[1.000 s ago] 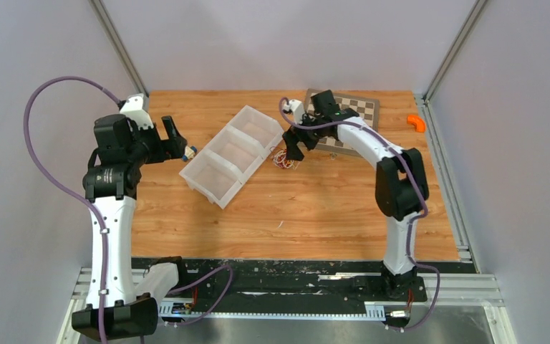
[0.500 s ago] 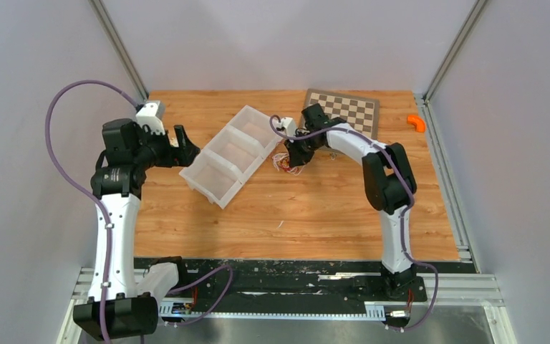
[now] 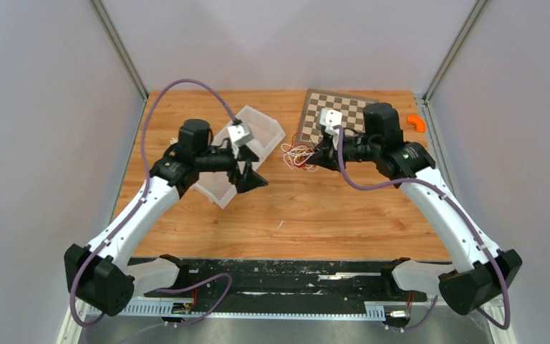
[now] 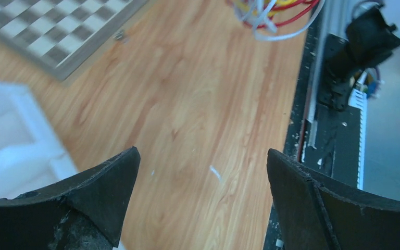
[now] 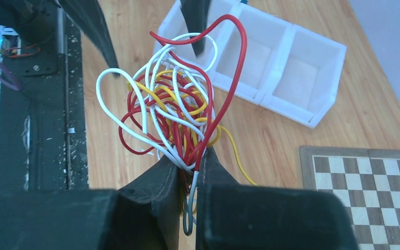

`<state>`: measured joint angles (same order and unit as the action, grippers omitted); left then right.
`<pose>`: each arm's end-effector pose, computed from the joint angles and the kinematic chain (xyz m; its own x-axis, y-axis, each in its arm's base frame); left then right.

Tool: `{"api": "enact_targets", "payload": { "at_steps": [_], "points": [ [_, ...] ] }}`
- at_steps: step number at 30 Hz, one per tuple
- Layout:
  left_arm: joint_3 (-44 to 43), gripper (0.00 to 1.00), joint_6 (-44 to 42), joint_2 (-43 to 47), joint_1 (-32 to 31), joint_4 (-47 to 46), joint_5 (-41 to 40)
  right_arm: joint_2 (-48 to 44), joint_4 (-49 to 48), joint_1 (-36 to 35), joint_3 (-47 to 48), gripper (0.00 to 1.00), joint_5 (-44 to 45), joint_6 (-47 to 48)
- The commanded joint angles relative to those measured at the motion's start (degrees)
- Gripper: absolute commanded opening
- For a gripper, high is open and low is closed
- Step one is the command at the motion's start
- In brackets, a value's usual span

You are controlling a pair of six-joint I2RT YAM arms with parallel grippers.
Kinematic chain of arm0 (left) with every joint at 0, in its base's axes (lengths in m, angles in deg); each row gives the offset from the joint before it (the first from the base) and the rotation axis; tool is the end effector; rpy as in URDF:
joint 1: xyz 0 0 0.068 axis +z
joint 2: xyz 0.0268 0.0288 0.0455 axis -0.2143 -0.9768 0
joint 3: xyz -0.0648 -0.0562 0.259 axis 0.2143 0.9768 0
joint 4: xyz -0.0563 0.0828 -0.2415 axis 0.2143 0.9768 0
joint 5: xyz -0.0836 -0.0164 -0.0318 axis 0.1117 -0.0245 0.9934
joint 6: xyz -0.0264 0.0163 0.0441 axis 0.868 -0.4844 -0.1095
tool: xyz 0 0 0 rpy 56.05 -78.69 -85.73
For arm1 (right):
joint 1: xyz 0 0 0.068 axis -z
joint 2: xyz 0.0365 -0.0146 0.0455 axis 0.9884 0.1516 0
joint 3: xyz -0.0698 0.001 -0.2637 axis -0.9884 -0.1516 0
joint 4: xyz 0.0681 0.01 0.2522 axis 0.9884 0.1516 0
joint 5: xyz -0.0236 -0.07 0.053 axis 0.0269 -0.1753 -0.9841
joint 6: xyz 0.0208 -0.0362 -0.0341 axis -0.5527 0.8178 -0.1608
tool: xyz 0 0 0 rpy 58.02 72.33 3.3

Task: Untangle the cables

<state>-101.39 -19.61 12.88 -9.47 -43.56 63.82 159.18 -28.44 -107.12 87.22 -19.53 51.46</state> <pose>0.2210 -0.1167 0.3403 -0.3190 0.2336 -0.9185 0.9052 0.3624 -0.2222 0.2232 0.1358 0.3873 0.0248 -0.4077 -0.9128 -0.9727 0.2011 -0.1163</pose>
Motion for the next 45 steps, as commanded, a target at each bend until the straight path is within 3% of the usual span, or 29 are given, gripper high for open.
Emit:
{"api": "enact_targets", "payload": {
  "at_steps": [1, 6, 8, 10, 11, 12, 13, 15, 16, 19, 24, 32, 35, 38, 39, 42, 45],
  "points": [
    [-3.5, 1.0, -4.0, -5.0, -10.2, -11.5, 2.9, -2.0, 0.8, -0.6, -3.9, 0.0, -3.6, -0.9],
    [-4.1, 0.98, -2.3, -9.9, -18.3, -20.6, -1.7, -5.1, 1.7, -0.8, -5.6, 0.03, -5.0, -0.9],
    [-5.4, 0.85, 0.3, -11.7, -19.5, -22.0, -2.6, -5.7, 3.0, -0.9, -5.8, 0.04, -4.8, 0.2],
    [-7.5, 0.67, 3.3, -13.2, -19.7, -22.1, -2.5, -6.2, 4.5, -0.9, -5.9, 0.05, -3.8, 1.0],
    [-8.7, 0.46, 4.4, -13.5, -19.7, -21.5, -2.2, -6.8, 5.3, -0.9, -6.2, 0.06, -2.9, 1.1],
    [-9.0, 0.32, 4.3, -13.6, -19.7, -21.0, -1.6, -7.4, 5.6, -0.8, -6.4, 0.09, -1.7, 0.6],
    [-9.4, 0.08, 4.0, -13.5, -19.7, -19.4, -1.3, -7.9, 5.7, -0.8, -6.8, 0.14, -0.3, -0.1],
    [-8.5, 0.0, 3.5, -12.1, -19.4, -17.3, -1.0, -8.4, 7.4, 0.1, -7.3, 0.18, 2.7, -0.3],
    [-7.7, 0.0, 4.5, -10.7, -18.3, -17.2, -0.2, -8.6, 8.5, 0.9, -7.7, 0.17, 3.7, 0.2],
    [-4.1, 0.0, 7.1, -7.8, -14.8, -17.6, 1.0, -9.0, 10.5, 4.8, -8.9, 0.0, 5.1, 1.1],
    [-2.5, 0.0, 2.5, -2.5, -9.0, -9.3, -0.4, -9.3, 16.0, 15.3, -7.8, 0.0, 5.9, 6.3],
    [3.5, 0.0, -9.2, 5.4, 6.2, 4.9, -0.3, -8.9, 28.5, 38.0, -4.3, 0.0, -0.2, 21.5],
    [3.7, 0.0, -13.3, 6.6, 7.1, 8.9, 1.5, -8.2, 29.8, 41.9, -3.5, 0.0, -2.8, 22.3],
    [2.4, 0.0, -11.3, 6.5, 5.4, 9.3, 3.6, -7.5, 29.9, 42.4, -3.1, 0.0, -6.9, 20.8],
    [1.6, 0.0, -10.0, 5.8, 4.1, 9.1, 4.0, -7.2, 29.9, 42.2, -3.0, 0.05, -9.7, 19.9],
    [-1.1, 0.0, -4.7, 3.4, -3.9, 3.2, 3.1, -6.6, 27.0, 37.1, -2.3, 0.98, -16.0, 13.6],
    [-2.8, 0.0, 1.0, -1.5, -9.7, -4.2, 2.2, -6.7, 16.7, 26.9, -1.8, 1.0, -14.1, 0.2]
  ]
}}
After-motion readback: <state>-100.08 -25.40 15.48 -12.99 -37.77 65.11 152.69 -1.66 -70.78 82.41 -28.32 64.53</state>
